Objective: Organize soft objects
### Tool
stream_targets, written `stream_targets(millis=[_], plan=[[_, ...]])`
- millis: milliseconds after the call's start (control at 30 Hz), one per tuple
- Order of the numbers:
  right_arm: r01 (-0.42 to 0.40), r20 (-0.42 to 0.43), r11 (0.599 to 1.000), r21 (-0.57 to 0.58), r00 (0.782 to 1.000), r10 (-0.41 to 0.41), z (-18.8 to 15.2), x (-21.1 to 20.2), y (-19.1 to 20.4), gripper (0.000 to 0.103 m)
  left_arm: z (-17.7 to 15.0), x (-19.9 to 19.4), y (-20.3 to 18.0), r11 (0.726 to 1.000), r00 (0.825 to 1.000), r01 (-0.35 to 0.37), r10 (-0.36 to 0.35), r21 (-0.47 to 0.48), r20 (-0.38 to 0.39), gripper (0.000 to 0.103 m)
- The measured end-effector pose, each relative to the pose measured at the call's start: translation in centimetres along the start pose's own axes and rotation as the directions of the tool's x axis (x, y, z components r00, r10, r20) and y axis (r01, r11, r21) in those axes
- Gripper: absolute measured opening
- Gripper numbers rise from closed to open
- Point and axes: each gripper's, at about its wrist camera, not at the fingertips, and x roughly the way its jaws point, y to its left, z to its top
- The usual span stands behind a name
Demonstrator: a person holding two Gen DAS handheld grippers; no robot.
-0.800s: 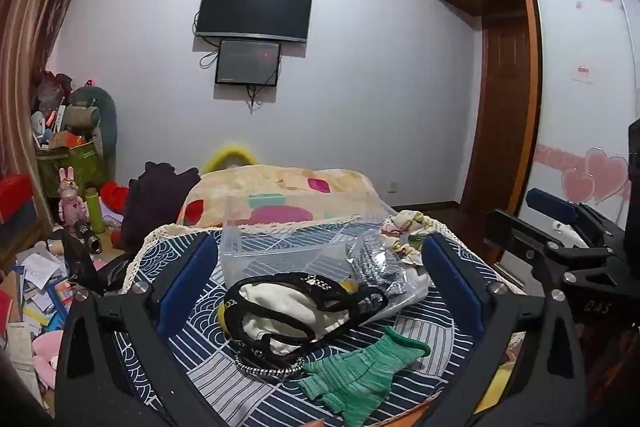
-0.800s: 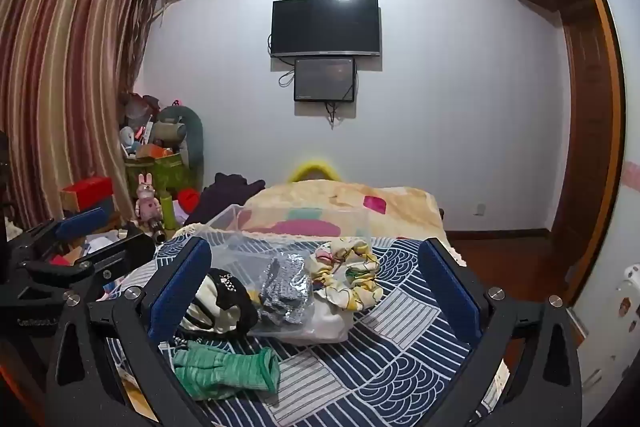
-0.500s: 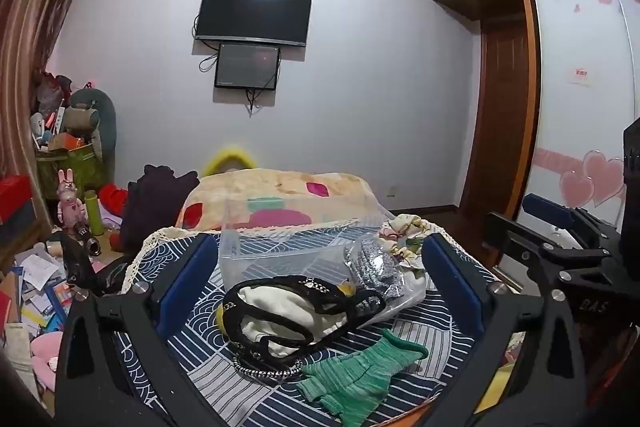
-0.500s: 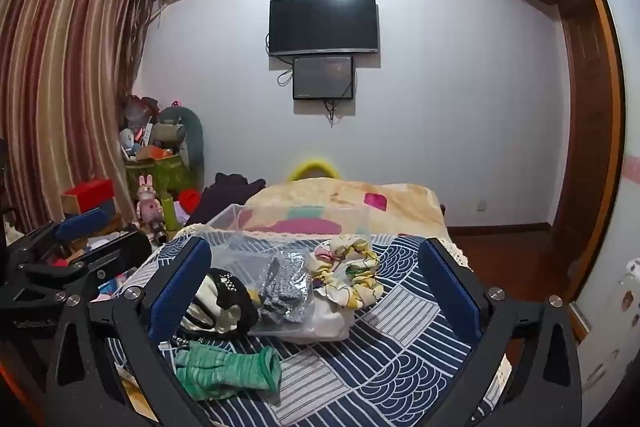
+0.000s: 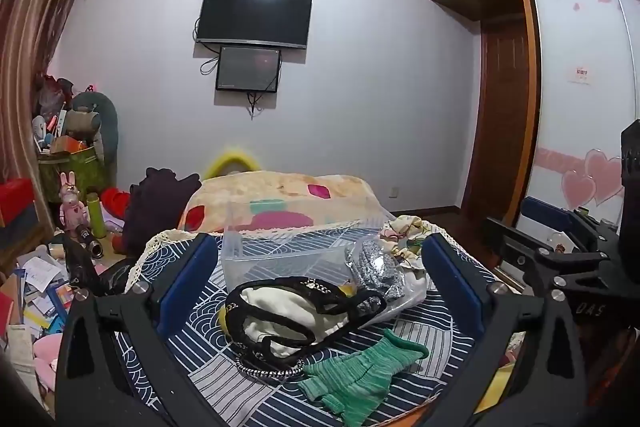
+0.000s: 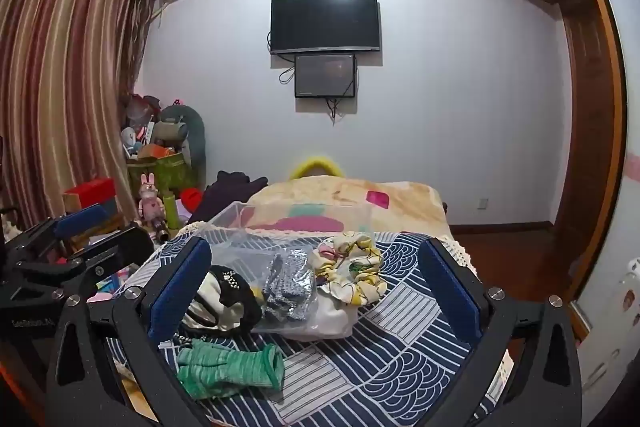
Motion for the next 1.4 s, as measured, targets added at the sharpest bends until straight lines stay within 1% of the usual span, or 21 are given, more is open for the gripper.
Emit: stream_targets(millis=[700, 1400], plan=[[-0.006, 0.008, 1.000, 0.001, 1.000, 0.006, 0.09, -0.55, 0.64, 0.103, -0.04, 0.12, -0.07, 1.000, 1.000, -0.007, 0.007, -0.001, 0.003, 0.103], [-0.013, 0.010, 1.000, 0.012, 1.000, 0.013, 0.48, -0.79, 0.42, 0.103, 0.11, 0.10, -0.19, 1.000, 1.000, -0.012, 0.012, 0.003, 0.006, 0.103]])
